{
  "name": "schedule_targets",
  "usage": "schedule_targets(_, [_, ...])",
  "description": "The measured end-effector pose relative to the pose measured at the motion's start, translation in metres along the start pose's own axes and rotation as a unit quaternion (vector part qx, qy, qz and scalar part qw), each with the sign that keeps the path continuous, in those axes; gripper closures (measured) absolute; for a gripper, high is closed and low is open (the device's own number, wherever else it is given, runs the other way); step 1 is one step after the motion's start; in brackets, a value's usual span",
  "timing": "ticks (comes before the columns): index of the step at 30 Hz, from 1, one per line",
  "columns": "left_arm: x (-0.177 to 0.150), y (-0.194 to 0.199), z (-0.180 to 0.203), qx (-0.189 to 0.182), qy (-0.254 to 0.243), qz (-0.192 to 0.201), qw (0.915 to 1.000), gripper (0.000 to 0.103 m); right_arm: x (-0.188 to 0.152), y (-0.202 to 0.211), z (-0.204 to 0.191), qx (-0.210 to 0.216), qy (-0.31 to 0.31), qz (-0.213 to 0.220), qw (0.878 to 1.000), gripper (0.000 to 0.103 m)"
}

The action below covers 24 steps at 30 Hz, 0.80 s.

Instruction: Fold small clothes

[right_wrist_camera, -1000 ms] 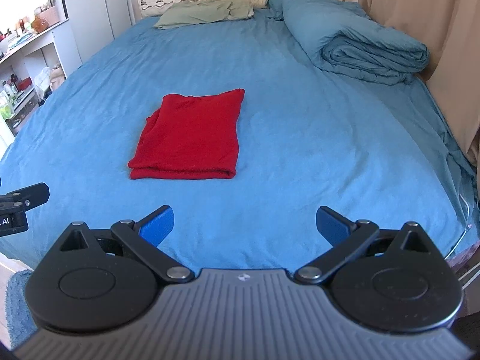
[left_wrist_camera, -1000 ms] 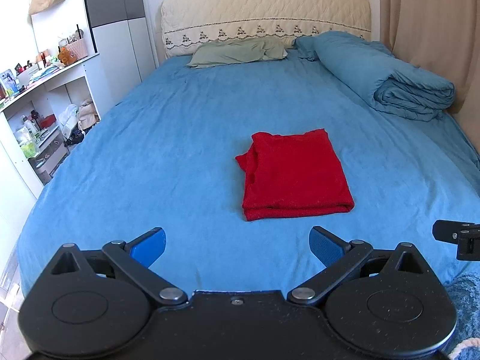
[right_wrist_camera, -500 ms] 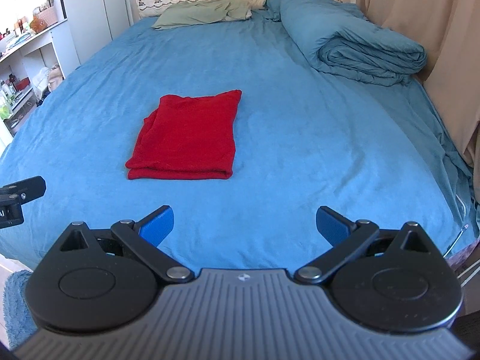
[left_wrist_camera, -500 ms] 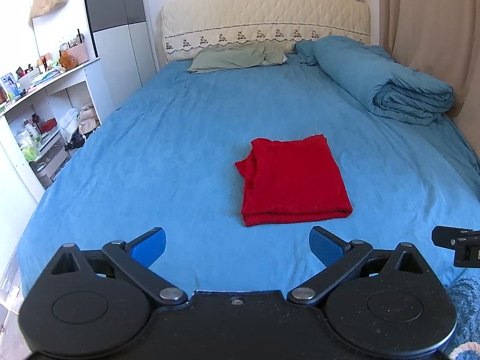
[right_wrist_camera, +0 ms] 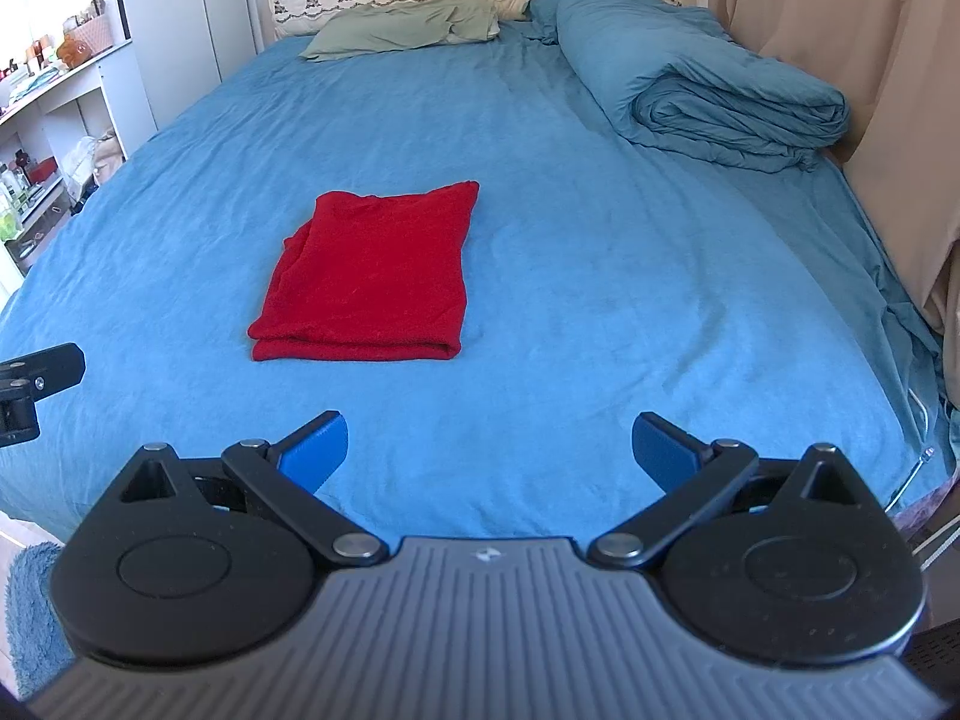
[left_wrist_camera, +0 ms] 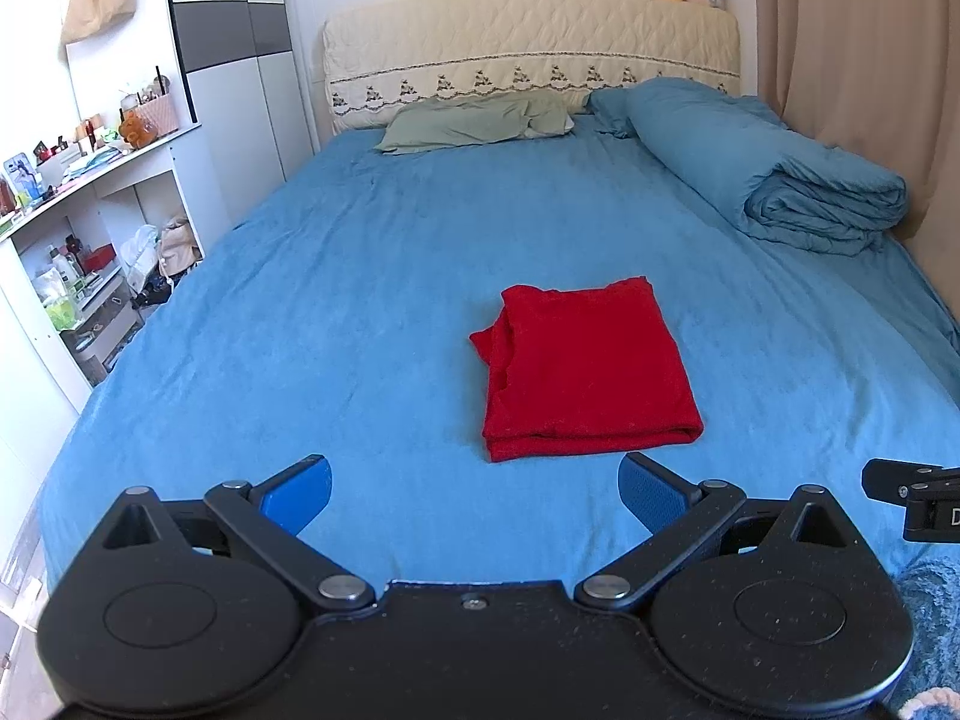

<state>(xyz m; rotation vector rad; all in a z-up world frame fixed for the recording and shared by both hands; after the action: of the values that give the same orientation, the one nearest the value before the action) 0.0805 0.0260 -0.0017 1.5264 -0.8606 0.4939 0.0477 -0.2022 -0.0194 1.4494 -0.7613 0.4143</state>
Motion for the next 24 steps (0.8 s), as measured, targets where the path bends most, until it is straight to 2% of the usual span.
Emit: schedule_targets(24, [0.003,0.0004,0.0021,0.006,-0.002,-0.003,1.0,0.0,-0.0015,0.0033,-0.0005,-0.007,0.0,0.003,1.0,0.0])
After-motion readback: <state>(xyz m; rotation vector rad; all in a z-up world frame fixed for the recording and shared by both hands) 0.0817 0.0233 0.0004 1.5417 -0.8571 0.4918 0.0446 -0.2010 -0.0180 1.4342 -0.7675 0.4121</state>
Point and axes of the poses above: each gripper's, at about its wrist camera, not at the fingertips, and y roughly against the way its jaws point, z to its right, x to its top, the point moved 7 cm from there along -y, roughly the way its jaws point, and after that the axes turned 4 degrees about -y, right-handed, at the moved point
